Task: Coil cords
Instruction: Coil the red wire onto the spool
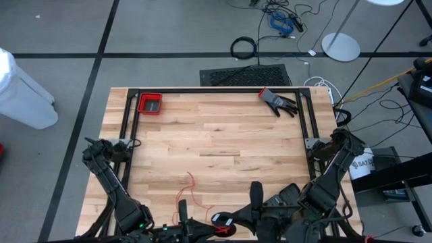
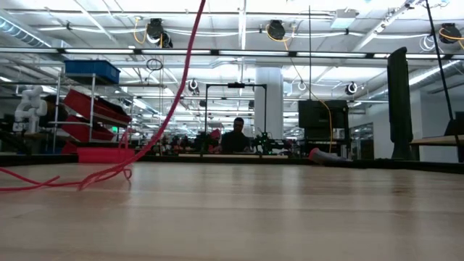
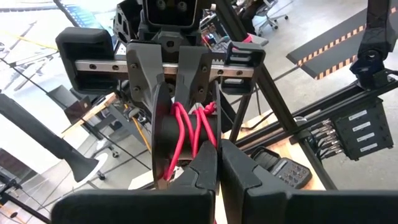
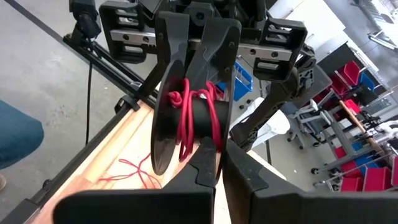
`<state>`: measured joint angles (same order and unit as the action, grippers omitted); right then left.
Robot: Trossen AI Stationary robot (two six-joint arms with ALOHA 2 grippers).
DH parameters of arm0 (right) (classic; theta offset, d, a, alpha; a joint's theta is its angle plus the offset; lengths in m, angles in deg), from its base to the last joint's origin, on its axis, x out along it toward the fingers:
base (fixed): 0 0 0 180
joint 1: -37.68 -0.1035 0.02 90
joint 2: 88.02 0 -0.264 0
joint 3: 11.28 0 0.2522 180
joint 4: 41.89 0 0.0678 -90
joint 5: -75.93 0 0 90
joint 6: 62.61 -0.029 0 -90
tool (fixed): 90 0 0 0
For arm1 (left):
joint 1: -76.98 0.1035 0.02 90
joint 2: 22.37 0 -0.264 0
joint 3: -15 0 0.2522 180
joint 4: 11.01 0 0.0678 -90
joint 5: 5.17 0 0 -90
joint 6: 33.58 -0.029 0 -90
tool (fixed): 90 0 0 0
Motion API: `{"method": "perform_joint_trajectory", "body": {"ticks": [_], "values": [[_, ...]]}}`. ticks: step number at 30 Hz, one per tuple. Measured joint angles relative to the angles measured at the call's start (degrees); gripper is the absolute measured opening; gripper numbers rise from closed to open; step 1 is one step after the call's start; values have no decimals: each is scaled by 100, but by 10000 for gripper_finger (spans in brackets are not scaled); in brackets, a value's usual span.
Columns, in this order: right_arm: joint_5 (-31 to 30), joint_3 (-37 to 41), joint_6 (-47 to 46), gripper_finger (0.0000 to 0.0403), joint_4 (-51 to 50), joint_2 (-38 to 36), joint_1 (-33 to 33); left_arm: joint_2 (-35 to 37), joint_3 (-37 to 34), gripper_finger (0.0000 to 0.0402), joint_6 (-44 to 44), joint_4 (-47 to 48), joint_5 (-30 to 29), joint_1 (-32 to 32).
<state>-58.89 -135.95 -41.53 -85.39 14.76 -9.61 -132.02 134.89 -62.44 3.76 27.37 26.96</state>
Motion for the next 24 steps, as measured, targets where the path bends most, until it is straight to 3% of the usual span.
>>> {"method": "perform_joint_trajectory", "body": {"ticks": [8, 13, 18, 21, 24], "values": [[-23, 0, 44, 2, 100, 9, -43, 0, 0, 20, -4, -12, 41, -13], [-109, 0, 44, 1, 164, 22, -45, 0, 0, 98, -9, -29, -101, -84], [-556, 0, -233, 1, 178, 17, -62, 0, 0, 179, -63, -76, -961, -220], [-750, 0, -442, 0, 276, -13, -90, 0, 0, 202, -205, -76, -1433, -305], [-792, 0, -588, 0, 327, -73, -119, 0, 0, 207, -349, -78, -1492, -392]]}}
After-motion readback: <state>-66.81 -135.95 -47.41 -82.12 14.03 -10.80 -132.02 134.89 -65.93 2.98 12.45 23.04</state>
